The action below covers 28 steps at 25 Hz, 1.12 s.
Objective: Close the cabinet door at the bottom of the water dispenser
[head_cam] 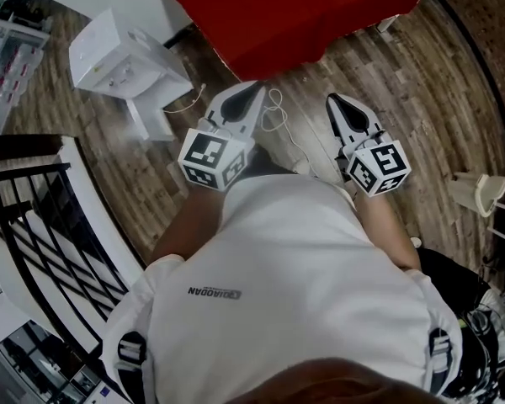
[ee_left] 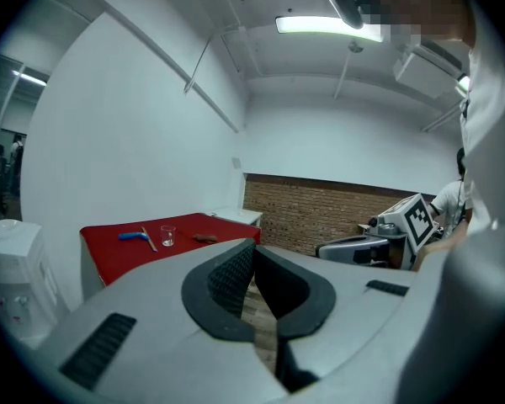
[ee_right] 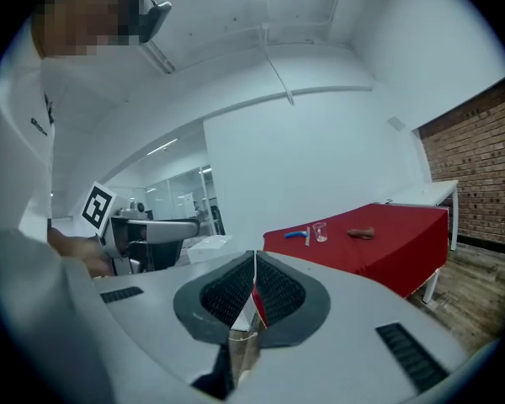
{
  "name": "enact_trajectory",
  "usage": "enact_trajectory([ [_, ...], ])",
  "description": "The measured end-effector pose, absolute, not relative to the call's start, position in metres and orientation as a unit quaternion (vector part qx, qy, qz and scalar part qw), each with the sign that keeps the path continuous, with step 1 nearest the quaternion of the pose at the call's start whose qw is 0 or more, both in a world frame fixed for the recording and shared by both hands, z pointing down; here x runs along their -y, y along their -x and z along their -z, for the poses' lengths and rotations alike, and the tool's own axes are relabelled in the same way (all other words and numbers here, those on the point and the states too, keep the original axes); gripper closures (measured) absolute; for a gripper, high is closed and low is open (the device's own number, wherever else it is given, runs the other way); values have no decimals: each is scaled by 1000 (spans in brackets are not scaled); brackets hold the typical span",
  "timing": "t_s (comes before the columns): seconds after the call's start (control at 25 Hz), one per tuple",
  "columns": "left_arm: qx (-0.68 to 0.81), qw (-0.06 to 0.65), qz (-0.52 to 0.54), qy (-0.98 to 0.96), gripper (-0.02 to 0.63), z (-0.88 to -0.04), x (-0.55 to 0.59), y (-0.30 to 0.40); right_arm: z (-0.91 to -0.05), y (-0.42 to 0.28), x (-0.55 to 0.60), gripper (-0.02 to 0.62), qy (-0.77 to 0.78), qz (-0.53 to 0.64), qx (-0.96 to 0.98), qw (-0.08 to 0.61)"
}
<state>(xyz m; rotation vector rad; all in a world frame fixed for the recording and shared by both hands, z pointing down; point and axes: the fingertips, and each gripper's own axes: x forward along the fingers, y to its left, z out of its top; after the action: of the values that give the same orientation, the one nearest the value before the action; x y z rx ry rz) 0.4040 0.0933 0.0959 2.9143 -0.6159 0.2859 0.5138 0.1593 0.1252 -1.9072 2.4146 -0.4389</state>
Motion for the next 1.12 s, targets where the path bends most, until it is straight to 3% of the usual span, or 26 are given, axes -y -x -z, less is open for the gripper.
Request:
enact_trajectory([
  [0.56, 273, 73, -67, -957, 611, -88, -66, -329, -107, -453, -122, 572, 569, 113, -815, -6],
  [1.12, 303, 80, -45, -949, 611, -72, -48, -215, -84, -332, -96, 572, 528, 98, -843, -33],
])
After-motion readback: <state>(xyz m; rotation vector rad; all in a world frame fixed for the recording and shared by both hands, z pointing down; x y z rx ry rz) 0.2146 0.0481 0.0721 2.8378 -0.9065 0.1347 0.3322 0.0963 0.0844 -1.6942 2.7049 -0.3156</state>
